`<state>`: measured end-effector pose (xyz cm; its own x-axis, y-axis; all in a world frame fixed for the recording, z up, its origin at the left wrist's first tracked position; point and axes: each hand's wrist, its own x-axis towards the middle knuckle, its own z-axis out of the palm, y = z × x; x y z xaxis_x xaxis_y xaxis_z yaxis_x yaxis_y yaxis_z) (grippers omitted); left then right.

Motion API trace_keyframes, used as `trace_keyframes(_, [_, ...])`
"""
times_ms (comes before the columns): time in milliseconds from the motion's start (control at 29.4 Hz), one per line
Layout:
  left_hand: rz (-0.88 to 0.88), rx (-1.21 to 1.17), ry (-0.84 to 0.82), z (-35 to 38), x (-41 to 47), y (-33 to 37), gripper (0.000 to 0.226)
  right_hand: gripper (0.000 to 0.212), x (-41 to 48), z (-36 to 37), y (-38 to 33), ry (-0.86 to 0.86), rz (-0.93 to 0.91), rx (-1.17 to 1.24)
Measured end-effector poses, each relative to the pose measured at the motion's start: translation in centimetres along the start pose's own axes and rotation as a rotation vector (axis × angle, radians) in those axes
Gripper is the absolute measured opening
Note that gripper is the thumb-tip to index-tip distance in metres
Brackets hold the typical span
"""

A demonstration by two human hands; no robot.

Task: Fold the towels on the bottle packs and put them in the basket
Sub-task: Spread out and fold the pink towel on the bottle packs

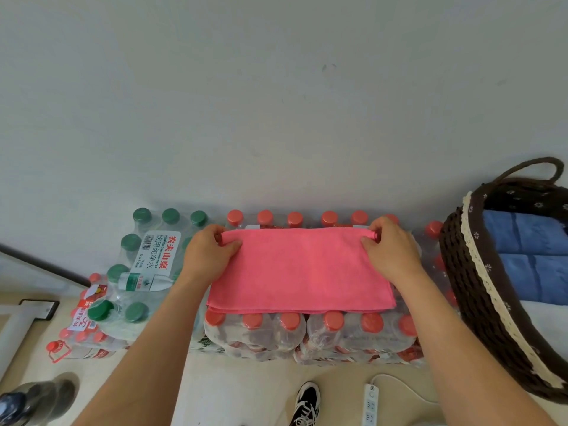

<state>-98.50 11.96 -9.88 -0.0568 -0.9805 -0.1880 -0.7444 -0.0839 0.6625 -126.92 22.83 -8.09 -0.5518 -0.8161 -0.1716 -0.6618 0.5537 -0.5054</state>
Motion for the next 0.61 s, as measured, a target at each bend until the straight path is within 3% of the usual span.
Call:
trace_keyframes(136, [0.016, -0.041, 0.087, -0.2, -0.6, -0.3, 0.015, 0.009, -0.2, 0.0, 0.5, 0.051, -0.037, 0.083])
trace_keyframes(272, [-0.049, -0.239, 0.111, -0.1, -1.9, 0.0, 0.035, 0.012, -1.1, 0.3, -0.1, 0.141, -0.101, 0.017])
trace_keyframes(374, [0.131, -0.119, 0.1, 0.4, -3.9, 0.1, 0.045, 0.029, -1.9, 0.9, -0.1, 0.14, -0.118, -0.039])
trace_keyframes(477, [0.366, 0.023, 0.122, 0.5, -4.7, -0.7, 0.027, 0.038, -2.1, 1.4, 0.1, 0.124, -0.146, -0.054])
trace_keyframes(613, [0.34, 0.016, 0.176, -1.0, -4.3, -1.7, 0.022, 0.038, -2.3, 1.4, -1.3, 0.17, -0.214, 0.025])
